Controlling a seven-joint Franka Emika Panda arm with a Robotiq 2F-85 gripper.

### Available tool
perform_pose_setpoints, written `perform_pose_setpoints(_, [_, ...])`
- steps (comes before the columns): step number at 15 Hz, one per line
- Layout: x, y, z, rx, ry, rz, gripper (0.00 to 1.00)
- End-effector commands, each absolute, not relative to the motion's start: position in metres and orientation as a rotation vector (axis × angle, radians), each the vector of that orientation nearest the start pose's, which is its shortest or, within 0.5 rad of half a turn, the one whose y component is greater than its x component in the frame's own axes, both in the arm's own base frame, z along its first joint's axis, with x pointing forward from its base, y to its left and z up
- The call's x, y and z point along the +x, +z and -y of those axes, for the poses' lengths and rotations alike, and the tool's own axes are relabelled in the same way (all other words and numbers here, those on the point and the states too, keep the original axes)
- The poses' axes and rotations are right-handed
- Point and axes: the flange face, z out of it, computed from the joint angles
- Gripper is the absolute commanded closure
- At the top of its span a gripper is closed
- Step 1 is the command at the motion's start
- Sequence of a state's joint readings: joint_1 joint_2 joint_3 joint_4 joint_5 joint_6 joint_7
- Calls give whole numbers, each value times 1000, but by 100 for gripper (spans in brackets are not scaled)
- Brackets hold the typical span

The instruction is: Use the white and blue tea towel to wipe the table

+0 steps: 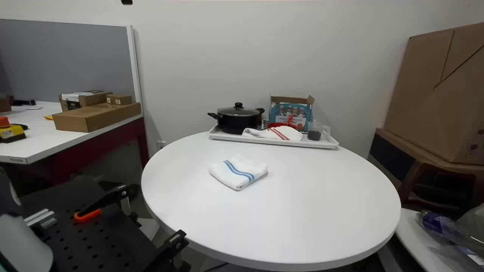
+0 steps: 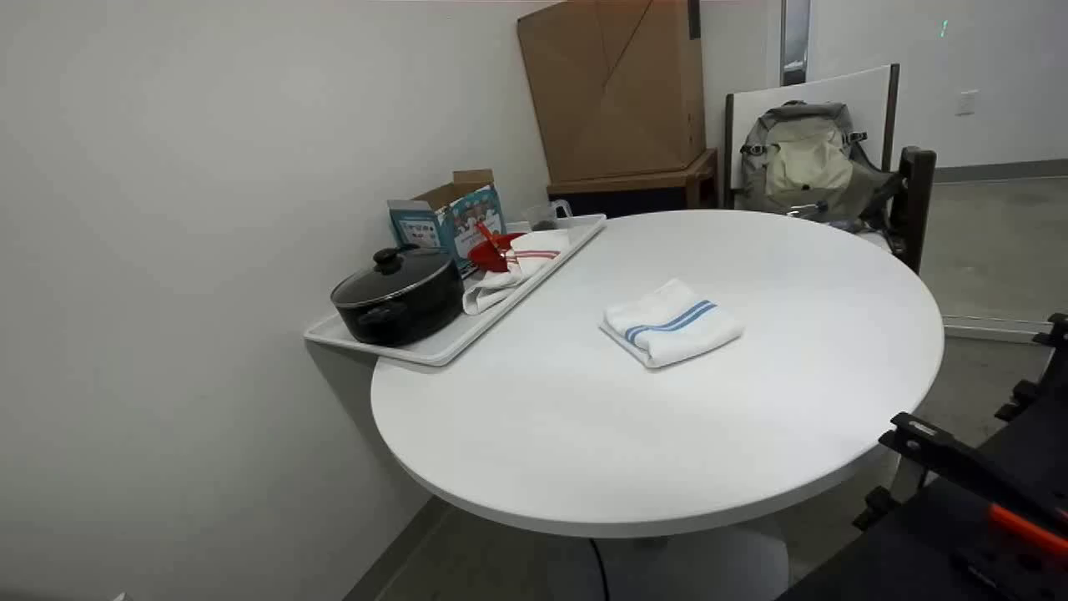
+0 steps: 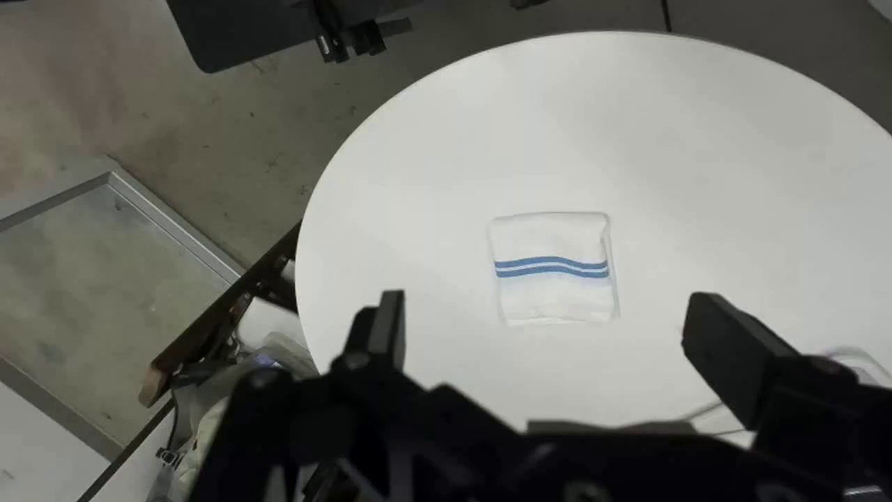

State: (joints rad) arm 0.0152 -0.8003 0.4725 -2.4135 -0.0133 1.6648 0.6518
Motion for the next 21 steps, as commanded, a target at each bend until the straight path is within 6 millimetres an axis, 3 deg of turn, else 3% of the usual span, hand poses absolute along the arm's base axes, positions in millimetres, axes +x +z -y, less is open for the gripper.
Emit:
perform_pose_setpoints(1, [279, 546, -181, -3399, -279, -504, 0])
perform_pose_setpoints(3, [285, 546, -174, -3397, -274, -483, 0])
perform_pose_setpoints(5, [301, 547, -163, -3286, -396, -509, 0])
perform_pose_setpoints(11, [354, 522, -124, -3065, -583, -544, 0])
perform_pose_setpoints(15, [389, 478, -87, -2991, -541, -535, 0])
perform_pose_setpoints(18, [418, 428, -58, -2976, -445, -521, 0])
perform_pose_setpoints(21, [442, 371, -46, -2984, -322, -487, 0])
